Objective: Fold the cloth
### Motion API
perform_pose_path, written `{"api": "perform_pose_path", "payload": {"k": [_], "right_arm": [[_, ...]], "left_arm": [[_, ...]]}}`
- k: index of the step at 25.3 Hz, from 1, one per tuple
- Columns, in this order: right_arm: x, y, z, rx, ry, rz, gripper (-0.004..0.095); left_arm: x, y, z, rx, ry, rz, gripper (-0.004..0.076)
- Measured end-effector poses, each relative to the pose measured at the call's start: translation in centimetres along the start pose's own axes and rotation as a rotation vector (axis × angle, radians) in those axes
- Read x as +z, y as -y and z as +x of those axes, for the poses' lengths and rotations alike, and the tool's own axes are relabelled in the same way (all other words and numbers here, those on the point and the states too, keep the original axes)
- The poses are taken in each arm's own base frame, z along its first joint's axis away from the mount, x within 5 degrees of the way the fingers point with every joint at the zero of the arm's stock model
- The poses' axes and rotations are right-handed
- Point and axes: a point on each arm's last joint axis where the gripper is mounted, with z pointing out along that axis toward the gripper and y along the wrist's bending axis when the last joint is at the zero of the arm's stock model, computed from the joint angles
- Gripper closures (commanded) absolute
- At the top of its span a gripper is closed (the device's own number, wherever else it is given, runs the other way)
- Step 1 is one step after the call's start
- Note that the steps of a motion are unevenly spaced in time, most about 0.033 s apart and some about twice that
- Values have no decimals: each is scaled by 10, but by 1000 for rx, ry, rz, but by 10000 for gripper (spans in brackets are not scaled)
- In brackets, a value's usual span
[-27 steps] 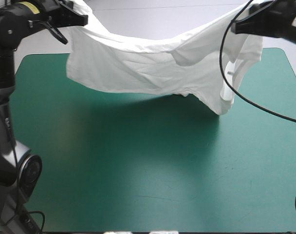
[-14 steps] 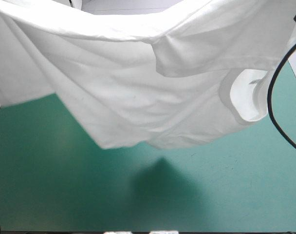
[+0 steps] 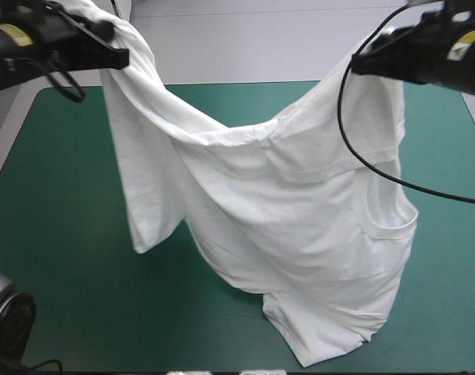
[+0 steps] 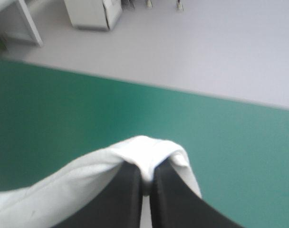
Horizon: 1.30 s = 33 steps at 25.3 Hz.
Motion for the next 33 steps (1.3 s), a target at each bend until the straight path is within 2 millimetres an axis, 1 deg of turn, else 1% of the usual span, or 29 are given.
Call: {"api": "perform_pose_path", "payload": {"k": [2, 3, 4, 5, 7, 9, 11, 12, 14, 15, 16, 17, 18, 19, 20, 21, 22, 23, 25, 27, 28, 29, 31, 32, 33], "right_arm": [[44, 9, 24, 1, -146, 49, 925], [64, 14, 36, -1, -197, 68, 925], [83, 17, 46, -3, -232, 81, 925], [98, 20, 54, -5, -253, 91, 925], [127, 27, 68, -4, -273, 113, 925], [148, 33, 75, 7, -270, 123, 925], [168, 43, 82, 25, -277, 142, 925], [181, 52, 87, 44, -290, 159, 925], [202, 66, 99, 70, -325, 184, 925], [213, 76, 106, 85, -348, 202, 925], [224, 85, 114, 103, -374, 213, 925], [244, 102, 131, 151, -424, 224, 925], [251, 108, 138, 171, -443, 227, 925], [266, 122, 153, 216, -482, 232, 925], [271, 126, 159, 229, -494, 231, 924], [282, 136, 171, 244, -524, 232, 924], [286, 139, 176, 242, -537, 233, 914], [295, 143, 186, 237, -563, 232, 907], [302, 145, 193, 242, -579, 227, 817], [307, 145, 198, 251, -588, 220, 693], [309, 145, 201, 255, -594, 211, 549], [310, 143, 202, 266, -601, 192, 484], [309, 141, 201, 291, -620, 166, 390], [307, 140, 199, 301, -629, 156, 352], [305, 139, 195, 304, -636, 149, 341]], "left_arm": [[50, -7, 22, -14, -143, 1, 733], [70, -9, 31, -19, -199, 2, 733], [94, -12, 44, -23, -266, 1, 733], [117, -16, 56, -27, -325, 0, 733], [155, -20, 77, -33, -413, 2, 733], [192, -25, 98, -37, -482, -3, 733], [224, -29, 118, -39, -523, -19, 733], [239, -31, 127, -39, -539, -22, 733], [264, -34, 143, -41, -570, -26, 733], [276, -35, 153, -43, -586, -26, 733], [285, -36, 159, -43, -597, -27, 733], [305, -38, 176, -41, -621, -29, 733], [314, -39, 183, -40, -631, -31, 733], [328, -41, 195, -37, -636, -40, 733], [332, -41, 199, -34, -634, -43, 733], [341, -43, 206, -32, -620, -59, 733], [345, -44, 208, -32, -612, -66, 732], [352, -46, 211, -27, -583, -80, 732], [360, -47, 214, -21, -539, -95, 717], [364, -48, 217, -21, -522, -96, 660], [366, -47, 218, -28, -524, -90, 561], [367, -47, 222, -37, -538, -82, 510], [366, -44, 225, -66, -571, -57, 389], [364, -41, 228, -89, -608, -34, 313], [361, -40, 228, -111, -638, -13, 226]]}}
